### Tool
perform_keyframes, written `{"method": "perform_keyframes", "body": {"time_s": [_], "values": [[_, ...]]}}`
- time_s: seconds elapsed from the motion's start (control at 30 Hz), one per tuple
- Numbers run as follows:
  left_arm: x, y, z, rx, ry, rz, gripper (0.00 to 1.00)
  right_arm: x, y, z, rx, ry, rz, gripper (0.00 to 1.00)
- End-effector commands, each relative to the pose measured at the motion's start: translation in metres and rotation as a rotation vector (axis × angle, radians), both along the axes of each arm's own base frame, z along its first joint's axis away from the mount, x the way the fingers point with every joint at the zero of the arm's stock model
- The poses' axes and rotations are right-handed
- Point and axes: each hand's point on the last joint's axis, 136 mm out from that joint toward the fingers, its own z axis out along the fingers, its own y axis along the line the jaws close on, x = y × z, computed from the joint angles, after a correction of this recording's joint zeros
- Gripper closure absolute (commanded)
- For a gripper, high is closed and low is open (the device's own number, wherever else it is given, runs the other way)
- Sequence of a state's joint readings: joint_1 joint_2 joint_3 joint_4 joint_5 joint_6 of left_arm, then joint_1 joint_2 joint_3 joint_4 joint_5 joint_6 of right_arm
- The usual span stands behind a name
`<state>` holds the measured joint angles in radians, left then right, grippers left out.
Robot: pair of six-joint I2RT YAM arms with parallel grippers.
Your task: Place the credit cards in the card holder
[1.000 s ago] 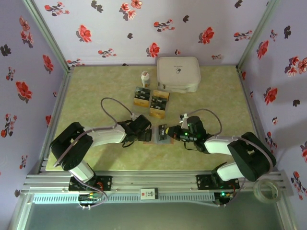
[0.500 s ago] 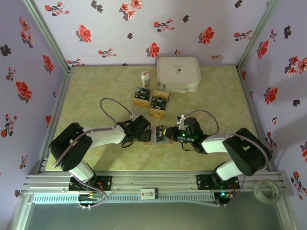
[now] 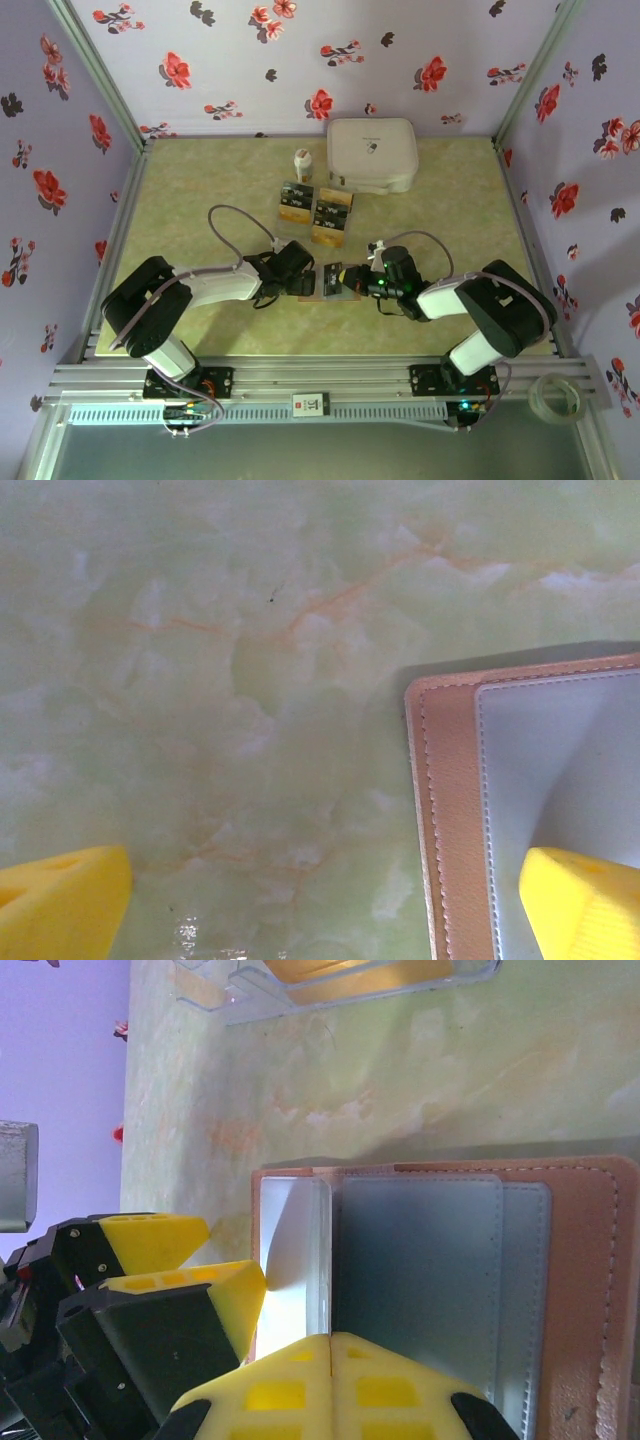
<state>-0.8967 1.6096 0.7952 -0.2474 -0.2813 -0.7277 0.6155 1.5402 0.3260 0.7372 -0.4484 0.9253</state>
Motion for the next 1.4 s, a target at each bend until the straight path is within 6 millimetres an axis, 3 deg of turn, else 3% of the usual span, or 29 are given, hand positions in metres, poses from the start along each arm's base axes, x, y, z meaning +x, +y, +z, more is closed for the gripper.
{"method": "perform_keyframes", "body": {"time_s": [0.0, 1.37], "values": [[-0.008, 0.015, -0.007, 0.052, 0.01, 0.015, 0.0, 0.002, 0.002, 0.001, 0.014, -0.013, -0.011, 1.0], [-0.008, 0.016, -0.009, 0.052, 0.009, 0.017, 0.0, -0.004, 0.003, -0.016, 0.02, 0.029, -0.005, 1.0]]}}
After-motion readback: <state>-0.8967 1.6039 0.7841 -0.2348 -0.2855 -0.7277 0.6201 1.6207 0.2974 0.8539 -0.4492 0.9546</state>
